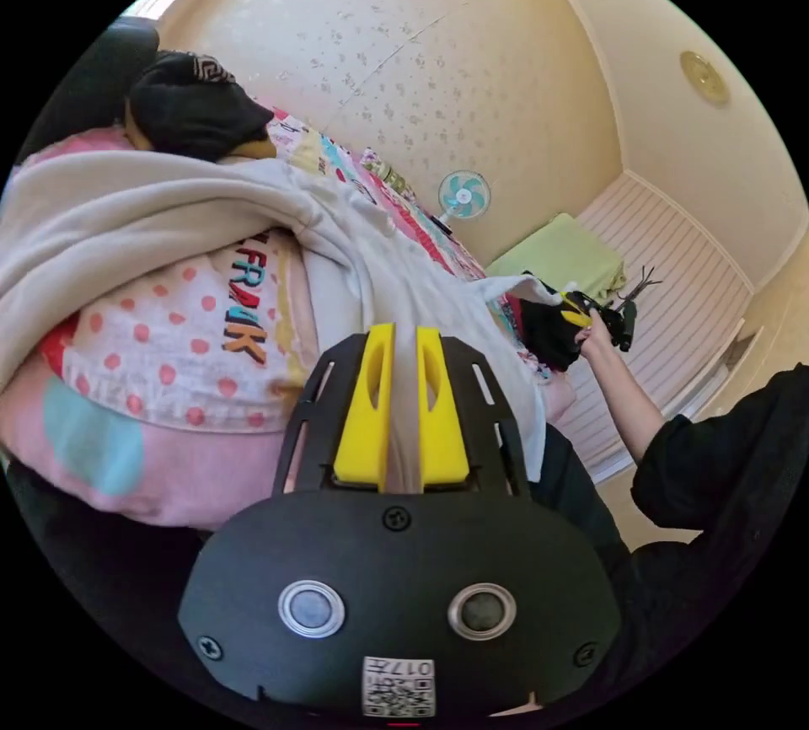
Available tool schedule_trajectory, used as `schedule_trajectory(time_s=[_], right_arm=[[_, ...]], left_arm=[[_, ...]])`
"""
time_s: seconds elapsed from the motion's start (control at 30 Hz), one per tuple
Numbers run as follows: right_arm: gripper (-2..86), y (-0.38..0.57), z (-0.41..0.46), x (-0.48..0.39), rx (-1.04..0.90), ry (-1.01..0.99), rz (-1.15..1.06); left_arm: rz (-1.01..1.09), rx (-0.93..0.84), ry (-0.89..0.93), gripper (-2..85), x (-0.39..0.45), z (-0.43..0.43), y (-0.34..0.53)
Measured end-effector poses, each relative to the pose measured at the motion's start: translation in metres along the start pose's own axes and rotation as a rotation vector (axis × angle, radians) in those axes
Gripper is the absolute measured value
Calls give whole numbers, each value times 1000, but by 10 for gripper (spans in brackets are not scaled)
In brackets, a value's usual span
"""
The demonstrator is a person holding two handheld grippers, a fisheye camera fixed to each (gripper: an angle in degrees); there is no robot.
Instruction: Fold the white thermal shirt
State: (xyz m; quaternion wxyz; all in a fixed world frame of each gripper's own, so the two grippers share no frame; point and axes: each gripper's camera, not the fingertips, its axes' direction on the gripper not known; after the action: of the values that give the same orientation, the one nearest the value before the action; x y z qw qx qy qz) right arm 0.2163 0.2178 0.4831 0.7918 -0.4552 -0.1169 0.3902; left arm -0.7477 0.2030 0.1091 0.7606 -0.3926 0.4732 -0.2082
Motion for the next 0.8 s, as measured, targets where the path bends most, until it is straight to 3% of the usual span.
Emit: schedule_trajectory(time_s=[0.1,0.17,0.2,0.3,0.43,0.6,0.63,0.7,0.8], right_arm=[[142,62,36,8,-381,-256,-79],[144,108,57,-3,-559,-273,-135],[144,131,44,-15,-443,-241,-227],[80,148,33,-44,-468,-26,-361],[41,118,-3,-52,-554,-89,-333],[41,112,-25,-53,-695,48,-417],[43,113,-16,-43,-750,41,-394],[49,107,-12,-29,-789,12,-340],[72,79,-37,-15,-652,30,-300]], left_arm=[[-16,201,-235,107,24,-28,17],[10,83,-277,113,31,-12,13],[-8,-82,-283,123,30,12,9],[85,-182,-389,103,47,31,5],[88,-394,-288,49,44,26,-22],[-259,-486,348,45,-18,-19,-27],[-267,-519,347,47,-23,-19,-24],[-314,-598,142,39,-38,-25,-11],[-325,-480,-49,47,-33,-54,-15]])
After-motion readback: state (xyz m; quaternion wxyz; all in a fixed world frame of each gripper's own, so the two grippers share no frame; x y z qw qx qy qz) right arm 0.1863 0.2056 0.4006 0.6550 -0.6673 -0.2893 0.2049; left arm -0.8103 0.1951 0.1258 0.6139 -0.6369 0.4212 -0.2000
